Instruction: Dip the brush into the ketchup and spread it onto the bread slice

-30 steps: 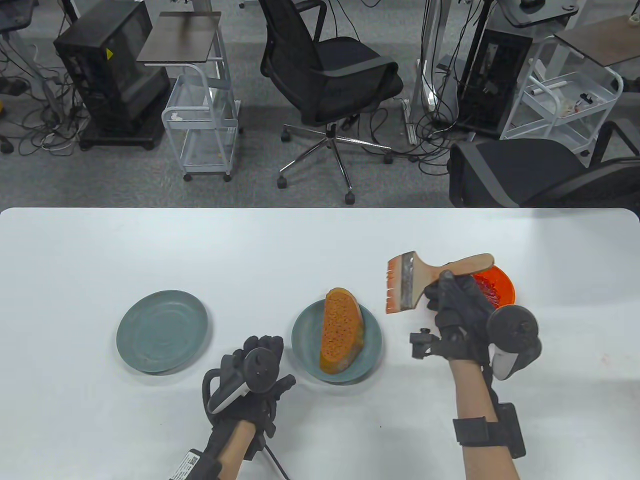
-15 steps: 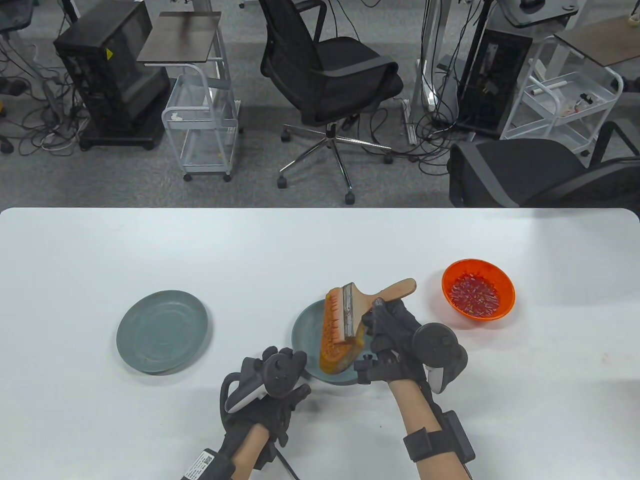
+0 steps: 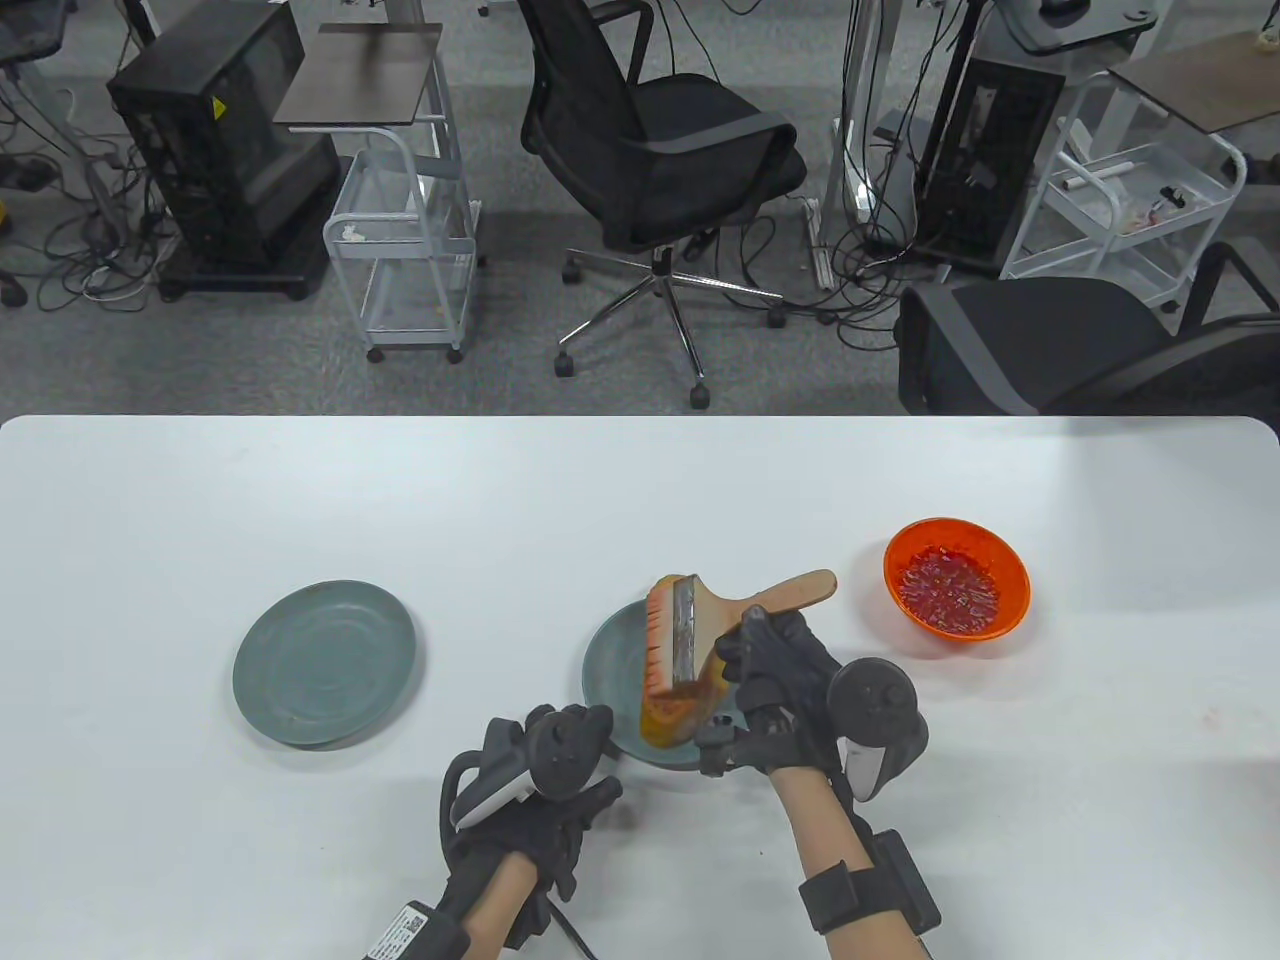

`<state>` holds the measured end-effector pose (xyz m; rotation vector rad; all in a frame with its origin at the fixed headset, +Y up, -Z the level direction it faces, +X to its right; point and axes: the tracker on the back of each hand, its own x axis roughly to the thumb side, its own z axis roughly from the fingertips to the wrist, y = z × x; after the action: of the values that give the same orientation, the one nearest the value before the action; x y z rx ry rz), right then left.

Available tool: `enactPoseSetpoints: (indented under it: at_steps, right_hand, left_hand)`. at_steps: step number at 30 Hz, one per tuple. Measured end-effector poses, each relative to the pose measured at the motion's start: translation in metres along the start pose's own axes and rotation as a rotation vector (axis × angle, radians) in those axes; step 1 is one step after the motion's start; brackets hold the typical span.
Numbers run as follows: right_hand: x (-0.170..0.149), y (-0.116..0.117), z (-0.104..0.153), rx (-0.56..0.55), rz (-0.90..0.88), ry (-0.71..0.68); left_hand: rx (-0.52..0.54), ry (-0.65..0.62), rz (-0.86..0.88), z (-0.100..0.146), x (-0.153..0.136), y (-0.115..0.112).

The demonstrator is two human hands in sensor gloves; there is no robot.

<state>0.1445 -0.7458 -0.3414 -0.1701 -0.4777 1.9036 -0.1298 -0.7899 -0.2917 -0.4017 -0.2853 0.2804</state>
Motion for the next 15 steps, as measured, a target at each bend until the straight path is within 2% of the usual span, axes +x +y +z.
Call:
enactPoseSetpoints:
  at_steps: [2,4,6,8,12,15]
  right_hand:
    - [-0.004,-0.006,-0.003,-0.044,-0.019,-0.006]
    - [0.001,-0.018,-0.007,-0.117,0.123,-0.129]
    - [0.006,-0.026,-0.009,-0.165,0.171,-0.190]
    - [0.007,-0.027,-0.008,-0.161,0.105,-0.155]
    - [-0.004,-0.007,-0.001,-0.033,-0.140,0.047]
    - [-0.012,0.002,0.000,0.026,-0.137,0.115]
  left_hand:
    - [0.000,0.000,0.010,0.000,-0.001,-0.001]
    - [-0.003,0.002,0.018,0.000,0.000,0.001]
    - [-0.009,0.002,0.023,0.000,0.001,0.001]
    - [-0.015,0.002,0.025,-0.001,0.001,0.001]
    - [-0.017,0.002,0.035,0.000,0.000,0.000]
    - [-0.021,-0.001,0.044,0.000,-0.001,-0.002]
